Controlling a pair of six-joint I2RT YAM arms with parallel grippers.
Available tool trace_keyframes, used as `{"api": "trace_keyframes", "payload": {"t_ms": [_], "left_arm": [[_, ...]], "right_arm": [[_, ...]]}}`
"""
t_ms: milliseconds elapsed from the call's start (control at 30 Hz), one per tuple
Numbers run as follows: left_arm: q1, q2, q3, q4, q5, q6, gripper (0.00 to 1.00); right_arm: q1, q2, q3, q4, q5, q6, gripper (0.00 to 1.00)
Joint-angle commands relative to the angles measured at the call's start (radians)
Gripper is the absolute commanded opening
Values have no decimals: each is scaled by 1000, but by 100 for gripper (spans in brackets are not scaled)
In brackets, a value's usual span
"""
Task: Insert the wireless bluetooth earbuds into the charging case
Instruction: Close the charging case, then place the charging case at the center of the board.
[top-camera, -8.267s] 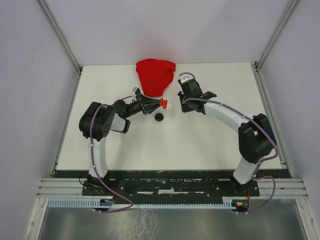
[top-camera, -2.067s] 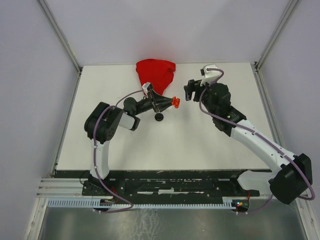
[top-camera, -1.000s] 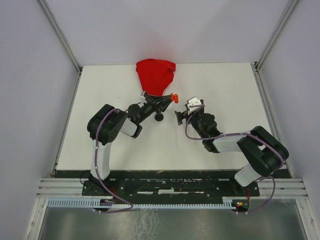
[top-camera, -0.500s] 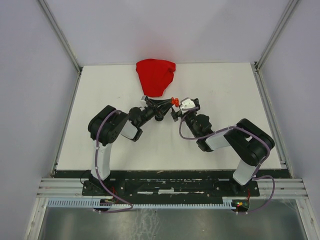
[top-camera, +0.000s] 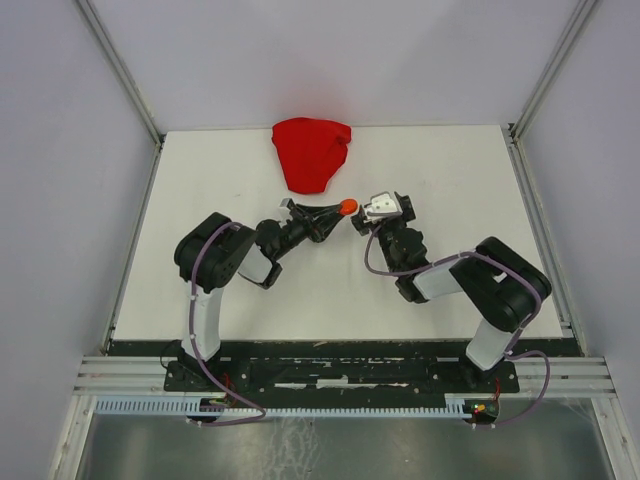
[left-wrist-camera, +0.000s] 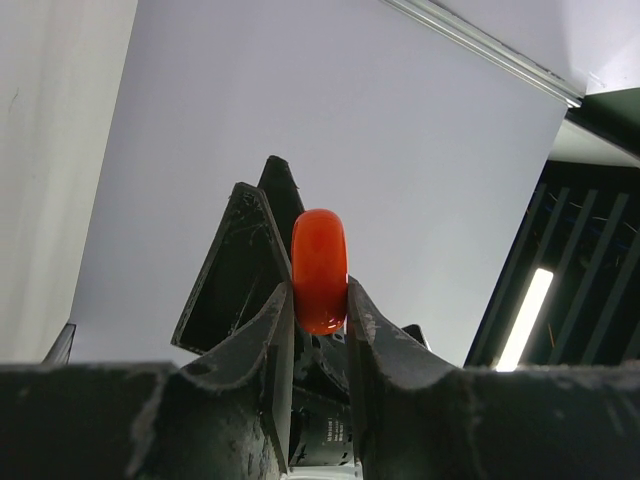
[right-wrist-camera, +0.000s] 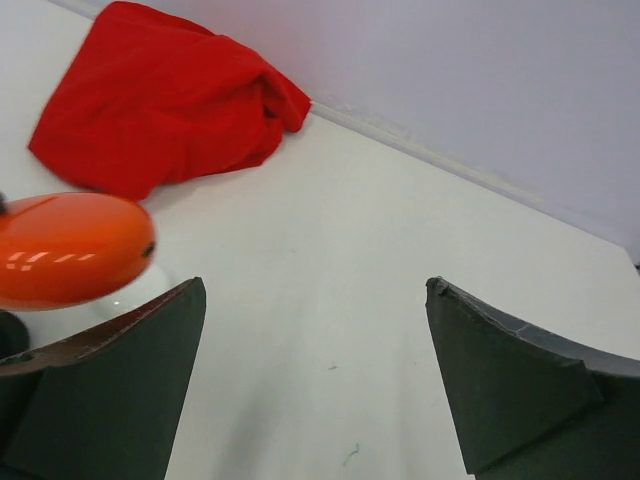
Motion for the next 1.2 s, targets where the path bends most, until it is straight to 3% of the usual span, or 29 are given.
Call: {"api": "trace_keyframes", "payload": {"t_ms": [0,167,367,500,667,833,1167], "left_arm": [[8,-39,0,125,21,-26,3],[49,-56,-28,118,53,30,3],[145,-159,-137,0,114,208,3],[180,-269,-200,-182,134,389,3],[185,-376,-236,-407,114,609,3],[185,-425,-246,-567,98,735,3],[194,-390,-317,-552,59,788,3]], "right_arm": [[-37,-89,-41,44,95,-3,99],[-62,-218,-68,-89,110,51,99],[-66,-394,71,-593,140,207,99],[-69,-446,173,-866,119,294,99],[-70,-488,210,-984,91,355,99],[-71,-498,238,-1054,73,377,99],[-77,-489,248,-1072,55,389,99]]}}
